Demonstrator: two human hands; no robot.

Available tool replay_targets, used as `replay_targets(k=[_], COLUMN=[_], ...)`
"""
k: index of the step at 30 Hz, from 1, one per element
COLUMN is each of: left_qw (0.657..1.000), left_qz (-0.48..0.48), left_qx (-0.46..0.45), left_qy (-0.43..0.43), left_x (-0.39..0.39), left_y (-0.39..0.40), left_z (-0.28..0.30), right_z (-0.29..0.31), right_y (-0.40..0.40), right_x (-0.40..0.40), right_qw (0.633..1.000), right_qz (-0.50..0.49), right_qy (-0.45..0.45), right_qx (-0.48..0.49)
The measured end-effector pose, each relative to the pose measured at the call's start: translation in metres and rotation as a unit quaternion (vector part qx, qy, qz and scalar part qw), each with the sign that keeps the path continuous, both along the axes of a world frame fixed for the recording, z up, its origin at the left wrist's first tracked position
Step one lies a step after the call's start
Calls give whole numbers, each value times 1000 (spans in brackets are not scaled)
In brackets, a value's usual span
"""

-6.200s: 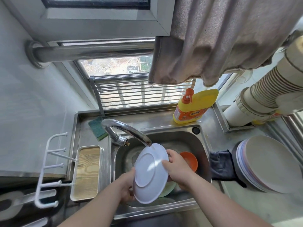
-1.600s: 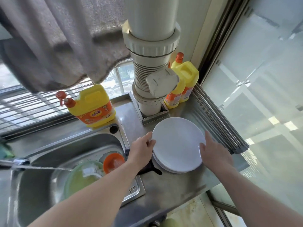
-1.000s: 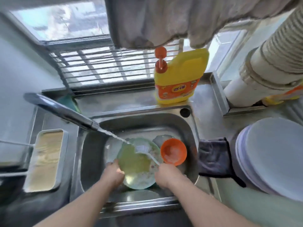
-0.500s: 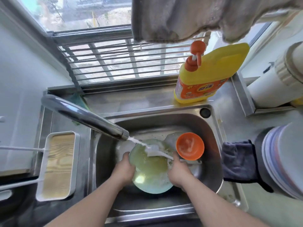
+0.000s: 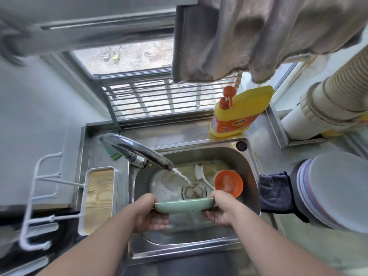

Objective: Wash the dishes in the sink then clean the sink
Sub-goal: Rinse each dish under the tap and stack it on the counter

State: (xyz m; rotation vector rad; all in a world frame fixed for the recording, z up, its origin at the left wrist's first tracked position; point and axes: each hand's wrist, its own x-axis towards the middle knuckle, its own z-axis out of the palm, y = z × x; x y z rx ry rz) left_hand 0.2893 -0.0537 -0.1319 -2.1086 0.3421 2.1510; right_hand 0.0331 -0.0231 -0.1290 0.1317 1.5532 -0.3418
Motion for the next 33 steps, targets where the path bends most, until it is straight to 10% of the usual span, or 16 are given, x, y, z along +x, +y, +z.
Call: replay_targets(k=[16, 33], left_qw=[965, 969], left_qz=[6, 209], left_qx=[-259, -114], left_qy=[-32, 60], left_x=[4, -47], left_y=[6, 11], left_z=[74, 36], right_z=[28, 76], right_y=[16, 24], right_x=[35, -36], right_qw=[993, 931], right_qz=[-2, 64], right_qy=[-28, 124], right_qx=[-118, -338])
